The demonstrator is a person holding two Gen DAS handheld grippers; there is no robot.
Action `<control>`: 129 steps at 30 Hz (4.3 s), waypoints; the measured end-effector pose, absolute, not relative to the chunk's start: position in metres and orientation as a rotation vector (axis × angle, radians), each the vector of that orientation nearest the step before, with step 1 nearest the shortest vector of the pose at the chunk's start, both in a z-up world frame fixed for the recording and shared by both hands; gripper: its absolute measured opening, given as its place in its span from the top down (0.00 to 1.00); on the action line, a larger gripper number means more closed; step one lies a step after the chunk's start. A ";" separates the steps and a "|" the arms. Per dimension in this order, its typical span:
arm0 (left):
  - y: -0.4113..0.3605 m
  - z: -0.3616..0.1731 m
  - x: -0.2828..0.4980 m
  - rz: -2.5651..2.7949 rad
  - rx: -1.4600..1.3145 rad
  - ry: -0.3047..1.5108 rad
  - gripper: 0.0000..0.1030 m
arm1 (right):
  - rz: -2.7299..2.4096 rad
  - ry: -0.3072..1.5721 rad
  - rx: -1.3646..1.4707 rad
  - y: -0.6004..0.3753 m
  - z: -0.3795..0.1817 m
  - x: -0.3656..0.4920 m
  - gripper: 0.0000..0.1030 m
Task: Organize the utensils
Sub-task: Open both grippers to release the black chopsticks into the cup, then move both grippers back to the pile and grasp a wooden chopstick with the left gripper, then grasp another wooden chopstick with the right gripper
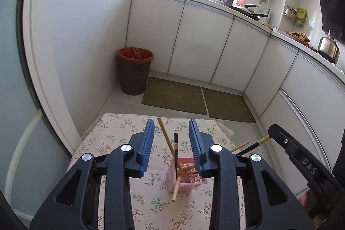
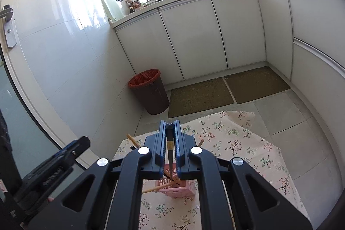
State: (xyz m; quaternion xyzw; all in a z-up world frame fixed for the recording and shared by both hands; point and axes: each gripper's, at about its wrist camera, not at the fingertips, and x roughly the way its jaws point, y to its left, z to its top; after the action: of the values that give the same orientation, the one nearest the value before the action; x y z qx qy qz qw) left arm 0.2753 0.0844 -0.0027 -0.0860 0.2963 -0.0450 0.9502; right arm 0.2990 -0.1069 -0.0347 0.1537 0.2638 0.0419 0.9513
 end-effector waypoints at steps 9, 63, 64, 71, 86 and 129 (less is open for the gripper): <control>0.101 -0.003 0.274 0.016 -0.152 0.605 0.63 | 0.096 0.556 0.256 -0.083 -0.058 0.312 0.88; -0.112 -0.214 0.258 -0.268 0.384 1.113 0.24 | -0.317 1.056 0.598 -0.291 -0.205 0.171 0.07; -0.112 -0.221 0.261 -0.285 0.368 1.153 0.30 | -0.317 1.062 0.600 -0.290 -0.206 0.171 0.07; -0.099 -0.248 0.277 -0.317 0.255 1.310 0.51 | -0.309 1.084 0.601 -0.290 -0.211 0.174 0.07; -0.087 -0.262 0.294 -0.363 0.108 1.401 0.66 | -0.301 1.115 0.610 -0.288 -0.218 0.176 0.07; 0.005 -0.158 0.224 -0.415 0.023 1.150 0.94 | -0.245 1.304 0.540 -0.189 -0.279 0.262 0.44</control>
State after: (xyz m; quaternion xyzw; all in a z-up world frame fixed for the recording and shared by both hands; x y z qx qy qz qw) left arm 0.2243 0.0048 -0.1582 0.0107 0.5399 -0.1948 0.8188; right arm 0.2625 -0.1889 -0.2790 0.2473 0.5976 -0.1121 0.7544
